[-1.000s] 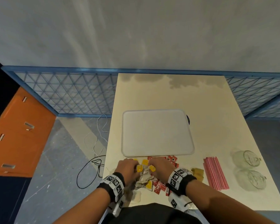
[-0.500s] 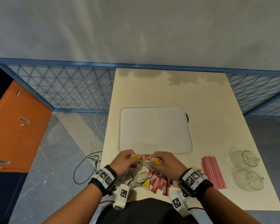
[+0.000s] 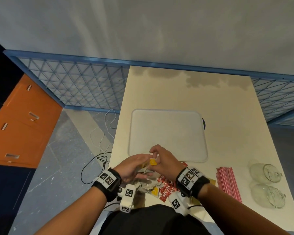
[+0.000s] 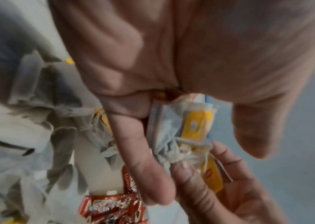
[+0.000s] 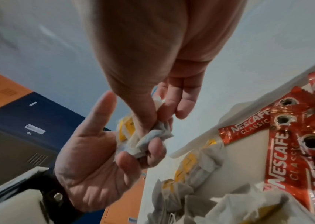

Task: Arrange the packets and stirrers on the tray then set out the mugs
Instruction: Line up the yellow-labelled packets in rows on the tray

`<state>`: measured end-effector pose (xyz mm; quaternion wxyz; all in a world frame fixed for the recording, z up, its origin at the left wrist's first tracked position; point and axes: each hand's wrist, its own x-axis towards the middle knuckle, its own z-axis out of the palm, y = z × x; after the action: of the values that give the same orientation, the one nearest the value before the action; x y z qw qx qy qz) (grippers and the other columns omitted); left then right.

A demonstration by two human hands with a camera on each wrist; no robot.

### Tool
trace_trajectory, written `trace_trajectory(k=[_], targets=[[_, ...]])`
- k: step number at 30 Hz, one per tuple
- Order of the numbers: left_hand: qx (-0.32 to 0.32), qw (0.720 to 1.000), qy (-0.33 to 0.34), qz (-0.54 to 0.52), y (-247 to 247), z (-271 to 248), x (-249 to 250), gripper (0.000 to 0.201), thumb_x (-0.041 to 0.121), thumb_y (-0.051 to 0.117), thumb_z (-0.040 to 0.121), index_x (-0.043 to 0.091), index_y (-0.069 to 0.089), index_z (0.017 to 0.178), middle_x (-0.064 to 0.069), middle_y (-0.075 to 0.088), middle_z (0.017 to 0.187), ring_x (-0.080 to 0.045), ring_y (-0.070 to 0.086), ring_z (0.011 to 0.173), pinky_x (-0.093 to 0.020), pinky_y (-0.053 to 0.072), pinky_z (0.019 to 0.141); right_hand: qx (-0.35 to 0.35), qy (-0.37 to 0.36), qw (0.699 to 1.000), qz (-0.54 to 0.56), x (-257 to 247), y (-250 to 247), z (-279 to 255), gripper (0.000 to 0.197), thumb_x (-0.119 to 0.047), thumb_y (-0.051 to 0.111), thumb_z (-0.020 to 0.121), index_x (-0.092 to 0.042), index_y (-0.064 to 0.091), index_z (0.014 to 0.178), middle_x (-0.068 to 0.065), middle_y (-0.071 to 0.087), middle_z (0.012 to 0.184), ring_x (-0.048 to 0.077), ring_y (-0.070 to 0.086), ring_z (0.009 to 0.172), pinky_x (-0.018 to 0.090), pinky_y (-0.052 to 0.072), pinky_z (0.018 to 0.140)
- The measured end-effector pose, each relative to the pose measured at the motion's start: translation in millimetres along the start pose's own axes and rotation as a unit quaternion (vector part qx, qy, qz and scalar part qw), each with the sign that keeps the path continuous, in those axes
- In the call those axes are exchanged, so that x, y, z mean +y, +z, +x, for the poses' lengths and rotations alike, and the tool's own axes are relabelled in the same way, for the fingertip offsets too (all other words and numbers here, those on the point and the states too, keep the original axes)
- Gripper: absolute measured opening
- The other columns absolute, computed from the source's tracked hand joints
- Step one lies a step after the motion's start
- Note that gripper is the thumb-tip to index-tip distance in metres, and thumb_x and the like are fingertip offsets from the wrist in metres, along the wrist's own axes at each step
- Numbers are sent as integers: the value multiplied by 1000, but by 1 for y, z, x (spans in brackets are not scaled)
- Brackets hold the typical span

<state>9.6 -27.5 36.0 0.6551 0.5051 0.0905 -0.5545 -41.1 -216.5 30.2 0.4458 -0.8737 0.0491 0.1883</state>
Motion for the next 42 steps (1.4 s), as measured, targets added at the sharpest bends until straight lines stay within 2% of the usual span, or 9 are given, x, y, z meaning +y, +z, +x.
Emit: trace_trajectory(k=[8, 12, 15, 18, 21, 25, 29, 34, 42], targets=[[99, 989, 4, 109, -26, 5, -11, 15, 8, 61, 94, 0, 58, 107, -21, 57, 75, -20, 51, 47, -20, 36, 41, -85, -9, 996, 8, 1, 7, 6, 62, -29, 83, 83, -30, 46, 133, -9, 56, 118, 12, 69, 82, 30, 58, 79], [89, 988, -18, 121, -34, 0, -14, 26, 7, 64, 89, -7, 53, 108, -26, 59, 77, -21, 50, 51, -22, 33, 45, -159, -44, 972, -165, 12, 1, -7, 46, -41, 76, 87, -30, 58, 129, -7, 59, 122, 13, 58, 105, 33, 50, 92], [79, 988, -16, 132, -31, -4, -13, 19, -3, 54, 95, -6, 54, 114, -23, 69, 85, -28, 67, 59, -25, 47, 43, -213, -49, 945, -244, 27, 10, -17, 50, -46, 76, 85, -27, 61, 129, -6, 56, 124, 16, 56, 110, 35, 49, 92], [69, 990, -14, 126, -31, -1, -17, 30, -6, 51, 94, 1, 57, 122, -20, 73, 108, -42, 72, 95, -31, 61, 63, -206, -58, 931, -295, 39, 23, -22, 50, -47, 76, 84, -27, 63, 128, -6, 54, 123, 19, 56, 108, 39, 51, 91], [69, 987, -12, 143, -29, 2, -19, 37, -11, 46, 92, 6, 63, 120, -13, 75, 108, -39, 72, 98, -36, 61, 74, -181, -64, 933, -304, 43, 28, -24, 34, -37, 68, 94, -23, 69, 125, -1, 57, 123, 24, 59, 107, 41, 51, 89], [63, 983, -8, 174, -20, 1, -17, 29, -10, 48, 92, 1, 65, 113, -15, 71, 85, -25, 71, 74, -27, 57, 57, -147, -40, 953, -264, 43, 30, -23, 31, -36, 56, 101, -18, 73, 120, -1, 63, 116, 23, 63, 102, 37, 51, 83], [62, 974, -9, 219, -23, 8, -18, 18, 8, 60, 95, 15, 69, 109, -16, 68, 80, -18, 57, 54, -25, 42, 51, -96, -7, 978, -184, 38, 18, -26, 32, -43, 58, 100, -19, 72, 114, -3, 69, 108, 15, 63, 93, 29, 47, 77], [52, 964, 35, 258, -17, 9, -11, 13, 17, 69, 93, 19, 73, 106, -12, 70, 81, -18, 60, 56, -26, 48, 54, -78, 14, 994, -79, 27, 0, -30, 19, -43, 58, 99, -31, 71, 106, -13, 68, 90, 2, 62, 78, 25, 50, 72], [32, 948, 123, 290, -5, 9, 4, 17, 22, 68, 94, 11, 74, 106, -3, 75, 86, -8, 67, 70, -21, 52, 63, -29, 6, 999, 40, 13, -21, -22, 15, -38, 58, 102, -27, 69, 105, -7, 72, 93, 10, 67, 86, 38, 55, 79]])
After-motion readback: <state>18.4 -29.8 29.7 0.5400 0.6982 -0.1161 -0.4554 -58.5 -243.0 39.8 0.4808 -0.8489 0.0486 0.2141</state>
